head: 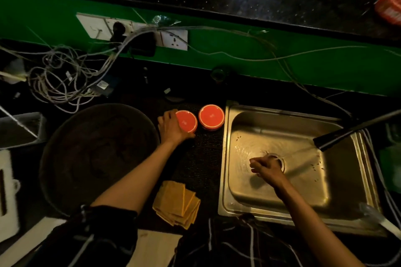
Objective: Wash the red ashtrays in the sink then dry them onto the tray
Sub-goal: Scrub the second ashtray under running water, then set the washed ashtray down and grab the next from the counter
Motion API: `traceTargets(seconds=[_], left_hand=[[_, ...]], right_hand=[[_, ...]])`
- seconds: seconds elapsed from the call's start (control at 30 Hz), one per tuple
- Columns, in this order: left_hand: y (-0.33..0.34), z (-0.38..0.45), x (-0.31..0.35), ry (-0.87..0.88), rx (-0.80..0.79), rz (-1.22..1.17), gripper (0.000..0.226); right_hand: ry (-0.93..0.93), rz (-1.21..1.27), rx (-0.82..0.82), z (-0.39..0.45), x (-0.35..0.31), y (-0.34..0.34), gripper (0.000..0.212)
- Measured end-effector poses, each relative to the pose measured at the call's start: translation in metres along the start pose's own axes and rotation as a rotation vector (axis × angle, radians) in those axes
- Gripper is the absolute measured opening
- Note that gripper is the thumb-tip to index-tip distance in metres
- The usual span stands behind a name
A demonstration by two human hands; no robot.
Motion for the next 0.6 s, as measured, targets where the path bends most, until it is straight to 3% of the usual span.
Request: traceTargets(seconds=[0.43,0.6], left_hand=[[0.022,0.025,-0.014,-0.032,-0.028,-0.109,0.135],[0.010,-0.011,0.036,0.260,0.182,-0.105,0.109]], right_hand=[[0.009,0.017,0.038,-0.019,-0.003,-0.001,0.029],[-0.129,-0.013,0.145,-0.030,-0.027,-0.032,0.025]])
Point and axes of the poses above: each hand's wrist, its own z-axis towards the middle knuckle, its own y-axis out of the palm, x = y × z, the point moved 7 cm from there along z, towards the middle knuckle, and after that the axes turned 2 degrees about y, right-handed, at the moved point
